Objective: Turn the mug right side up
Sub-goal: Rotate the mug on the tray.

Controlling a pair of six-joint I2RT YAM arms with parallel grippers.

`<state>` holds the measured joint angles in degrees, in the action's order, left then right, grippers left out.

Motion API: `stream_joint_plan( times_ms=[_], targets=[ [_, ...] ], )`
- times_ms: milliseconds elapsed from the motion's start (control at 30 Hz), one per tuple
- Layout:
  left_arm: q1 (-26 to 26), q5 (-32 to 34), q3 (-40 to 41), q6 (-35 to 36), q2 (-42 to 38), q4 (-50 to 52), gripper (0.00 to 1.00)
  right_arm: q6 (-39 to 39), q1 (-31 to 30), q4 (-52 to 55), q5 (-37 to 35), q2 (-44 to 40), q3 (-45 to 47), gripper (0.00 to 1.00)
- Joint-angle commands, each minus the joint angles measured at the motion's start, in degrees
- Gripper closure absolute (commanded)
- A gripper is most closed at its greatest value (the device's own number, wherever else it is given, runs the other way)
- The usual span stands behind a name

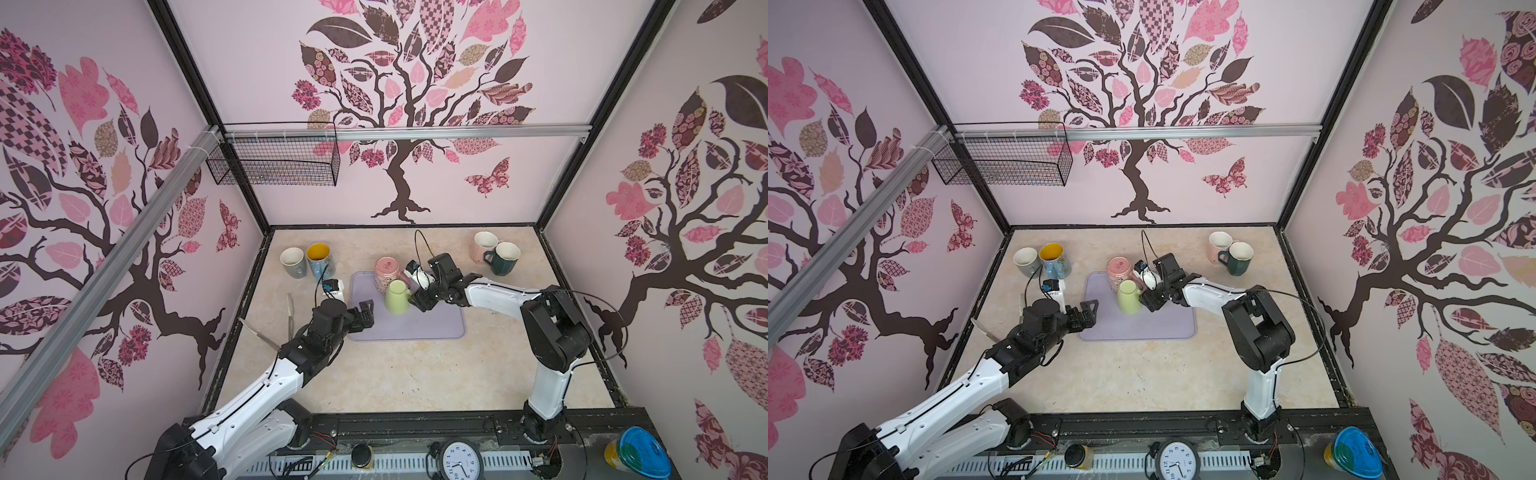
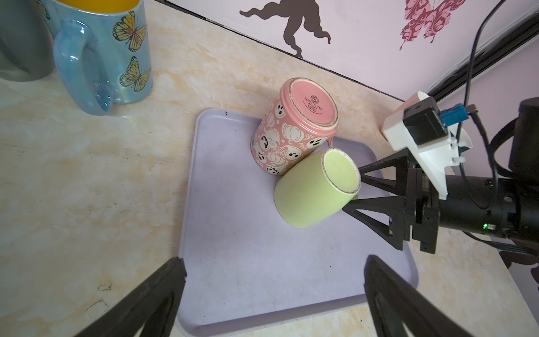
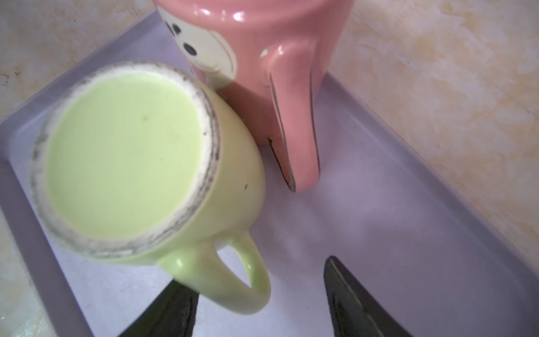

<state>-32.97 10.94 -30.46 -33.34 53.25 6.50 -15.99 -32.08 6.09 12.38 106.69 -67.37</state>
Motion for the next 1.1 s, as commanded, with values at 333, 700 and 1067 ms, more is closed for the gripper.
stream_joint_plan(
  times_ms=[333,700,1067],
  targets=[
    [0.28,0.08,1.45,0.0,0.52,-0.97,0.02,2.72,-0.57,-1.54,-1.35,-1.51,-1.15,0.33],
    [0.33,0.24,1.46,0.03,0.95,-1.0,0.02,-0.43,-3.22,0.05,-2.36,-1.03,-1.67,0.38],
    [0.29,0.25,1.25,-0.21,1.43,-0.97,0.02,-2.91,-5.11,7.83,-5.53,1.5,-6.62,0.44]
  ],
)
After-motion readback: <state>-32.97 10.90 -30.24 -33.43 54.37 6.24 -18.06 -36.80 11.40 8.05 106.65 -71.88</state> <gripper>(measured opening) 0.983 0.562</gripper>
